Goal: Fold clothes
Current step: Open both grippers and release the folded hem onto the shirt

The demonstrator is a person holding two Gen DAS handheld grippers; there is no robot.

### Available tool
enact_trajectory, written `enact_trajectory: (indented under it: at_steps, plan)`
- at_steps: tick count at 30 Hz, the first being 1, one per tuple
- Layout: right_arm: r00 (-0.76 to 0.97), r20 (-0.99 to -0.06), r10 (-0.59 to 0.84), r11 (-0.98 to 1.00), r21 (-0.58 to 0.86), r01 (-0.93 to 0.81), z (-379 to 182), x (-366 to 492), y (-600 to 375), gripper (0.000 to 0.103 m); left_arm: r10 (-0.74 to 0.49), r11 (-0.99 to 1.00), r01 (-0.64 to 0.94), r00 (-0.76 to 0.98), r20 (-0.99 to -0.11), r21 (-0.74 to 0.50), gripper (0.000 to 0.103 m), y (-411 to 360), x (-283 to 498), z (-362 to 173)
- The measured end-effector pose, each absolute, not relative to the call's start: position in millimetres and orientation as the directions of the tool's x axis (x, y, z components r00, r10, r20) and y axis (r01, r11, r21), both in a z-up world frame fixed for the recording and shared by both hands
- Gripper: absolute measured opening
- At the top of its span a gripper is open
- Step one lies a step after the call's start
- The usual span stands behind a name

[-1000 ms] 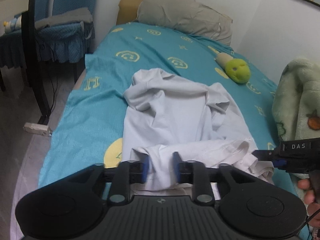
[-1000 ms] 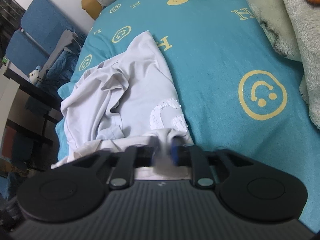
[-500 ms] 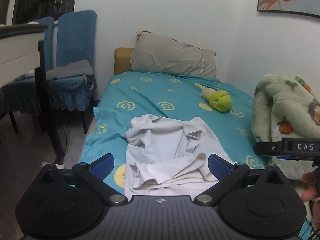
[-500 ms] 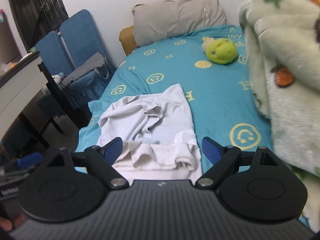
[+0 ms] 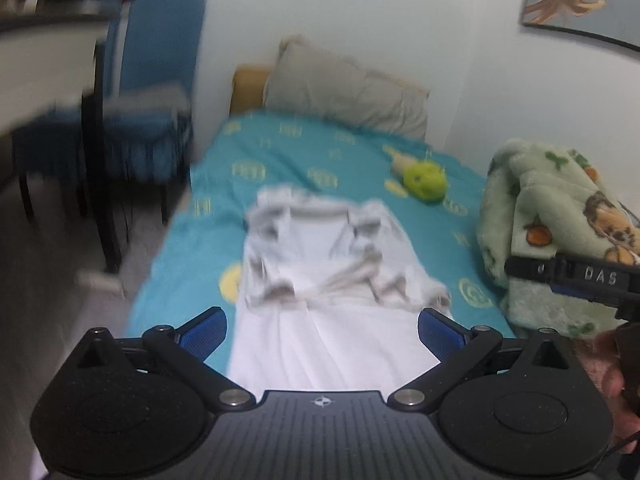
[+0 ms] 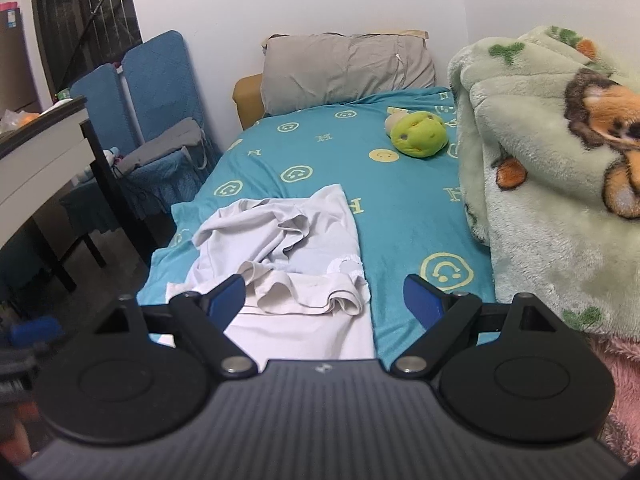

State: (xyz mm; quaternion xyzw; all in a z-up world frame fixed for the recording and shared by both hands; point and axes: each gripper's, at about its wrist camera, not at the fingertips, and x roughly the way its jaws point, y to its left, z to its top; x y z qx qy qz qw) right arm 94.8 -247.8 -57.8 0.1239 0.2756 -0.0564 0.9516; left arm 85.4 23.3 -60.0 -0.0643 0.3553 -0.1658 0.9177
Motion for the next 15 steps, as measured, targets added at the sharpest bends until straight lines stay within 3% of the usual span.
enact_trajectory:
  at_steps: [4,15]
  plan:
    - [0.834,-0.550,-0.048,0.965,0.190,0.181,-61.3,97.2,-244.2,0.088,-0.399,0.908,0.123,0.543,-0.739,-0.400,0.103,33.1,94.8,-92.4]
    - [0.816,-0.576,-0.040,0.960,0.205,0.191,-68.1,99.3,-241.0,0.088,-0.450,0.821,-0.162,0.406,-0.796,-0.547,0.097,62.0,106.5,-153.5]
